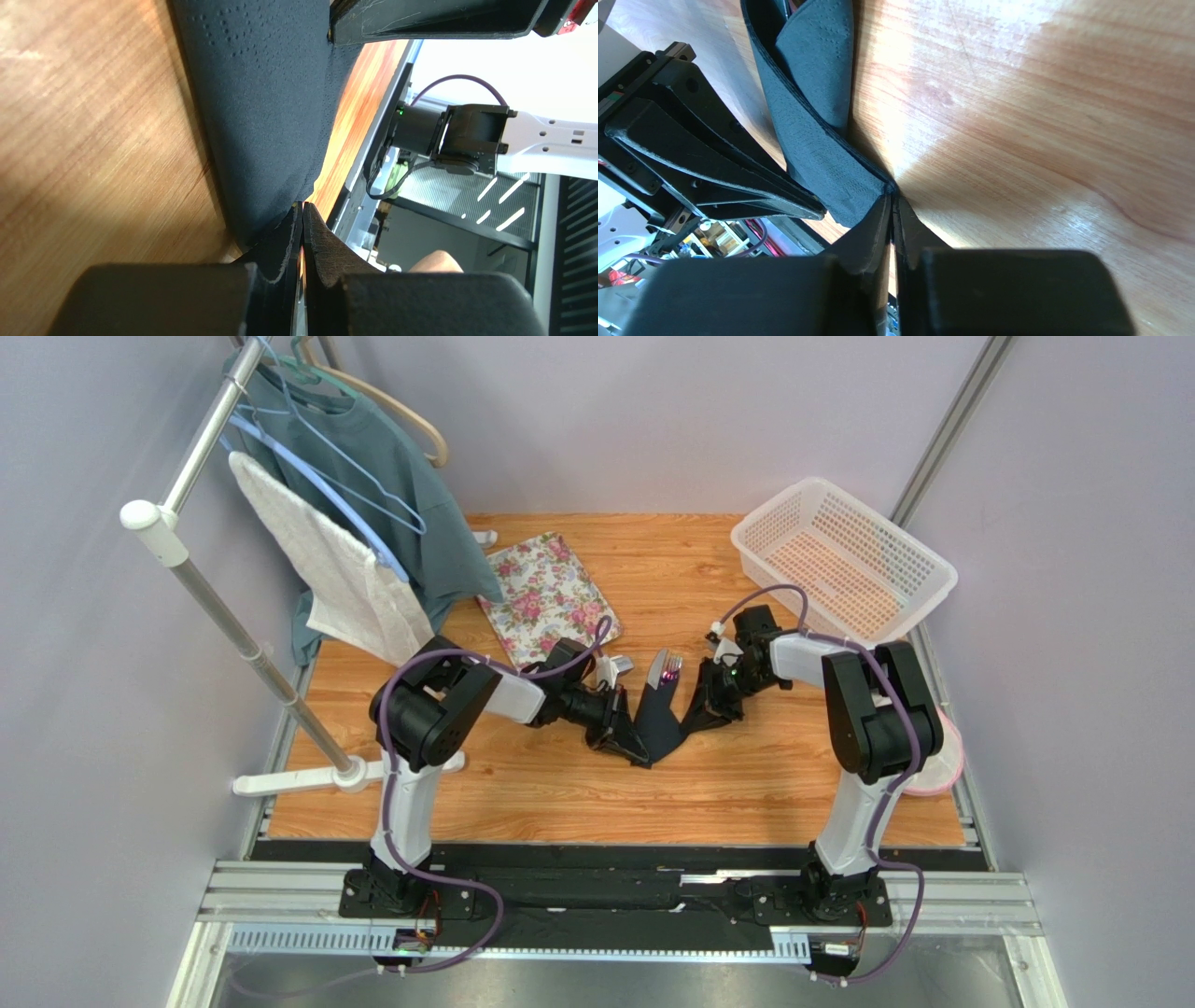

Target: Place the utensils on the paper napkin and roll it up

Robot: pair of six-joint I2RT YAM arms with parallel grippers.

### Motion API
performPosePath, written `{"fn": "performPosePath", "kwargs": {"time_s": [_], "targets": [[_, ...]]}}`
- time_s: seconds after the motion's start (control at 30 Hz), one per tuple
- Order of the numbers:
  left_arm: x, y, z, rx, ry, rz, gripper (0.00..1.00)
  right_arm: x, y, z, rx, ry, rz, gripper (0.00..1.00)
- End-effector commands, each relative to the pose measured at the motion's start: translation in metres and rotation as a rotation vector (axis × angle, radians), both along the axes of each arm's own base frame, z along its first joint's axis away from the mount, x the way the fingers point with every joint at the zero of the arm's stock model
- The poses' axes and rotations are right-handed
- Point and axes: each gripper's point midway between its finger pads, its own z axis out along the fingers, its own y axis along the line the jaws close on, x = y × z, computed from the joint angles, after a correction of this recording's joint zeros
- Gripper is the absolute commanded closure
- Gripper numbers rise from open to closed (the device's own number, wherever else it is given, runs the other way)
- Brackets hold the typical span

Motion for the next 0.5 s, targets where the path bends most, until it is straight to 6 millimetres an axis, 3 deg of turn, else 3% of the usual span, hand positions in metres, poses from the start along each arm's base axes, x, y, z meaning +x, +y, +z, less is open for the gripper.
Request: {"fn": "performPosePath", "kwargs": {"time_s": [0.0,0.2,0.47], "targets": [[-0.002,0.013,-0.034,0.114,0.006,0.003,0.93,0.023,0.003,0.025,0.011,-0.126,0.013,0.78],[0.000,0.012,-0.035,0.124,-0.003,-0.003,0.94,0.041,0.009,0.042,0.044,-0.188,0.006,0.51],[0.001,0.014,-0.039,0.142,-0.010,-0.016,0.94,0.052,0.027,0.035,0.054,-0.185,0.016,0.52]]}}
